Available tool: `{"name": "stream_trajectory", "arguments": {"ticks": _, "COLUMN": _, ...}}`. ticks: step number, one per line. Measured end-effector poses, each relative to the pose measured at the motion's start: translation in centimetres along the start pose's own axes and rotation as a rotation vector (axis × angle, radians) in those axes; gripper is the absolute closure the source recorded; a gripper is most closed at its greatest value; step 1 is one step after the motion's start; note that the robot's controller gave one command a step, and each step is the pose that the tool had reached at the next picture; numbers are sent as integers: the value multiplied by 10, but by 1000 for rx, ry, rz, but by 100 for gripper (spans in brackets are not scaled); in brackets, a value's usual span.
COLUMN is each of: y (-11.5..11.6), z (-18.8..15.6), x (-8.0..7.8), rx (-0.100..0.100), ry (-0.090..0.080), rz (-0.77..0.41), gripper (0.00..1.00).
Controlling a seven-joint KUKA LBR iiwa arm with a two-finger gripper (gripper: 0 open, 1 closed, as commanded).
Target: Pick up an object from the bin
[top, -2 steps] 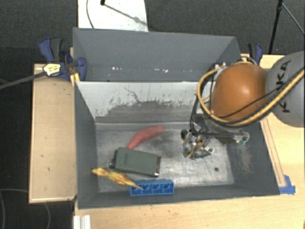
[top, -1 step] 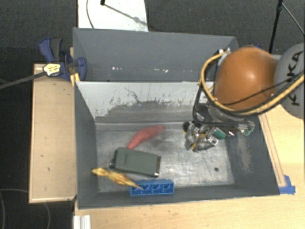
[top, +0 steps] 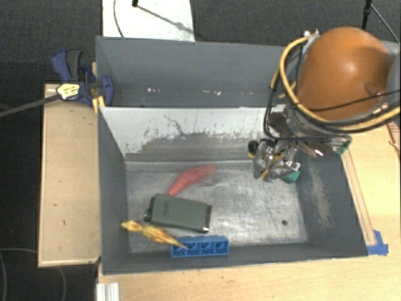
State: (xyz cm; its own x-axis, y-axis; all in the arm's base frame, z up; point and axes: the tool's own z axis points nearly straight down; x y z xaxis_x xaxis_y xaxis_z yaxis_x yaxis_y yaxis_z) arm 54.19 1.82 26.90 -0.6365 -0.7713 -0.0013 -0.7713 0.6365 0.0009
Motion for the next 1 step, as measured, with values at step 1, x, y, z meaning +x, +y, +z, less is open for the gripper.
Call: {"name": "stream_trajectory", "arguments": {"ticks": 1, "y": -18, "z": -27, "x": 2, "rx": 6, "ry": -4, "rz": -197, "gripper": 100}}
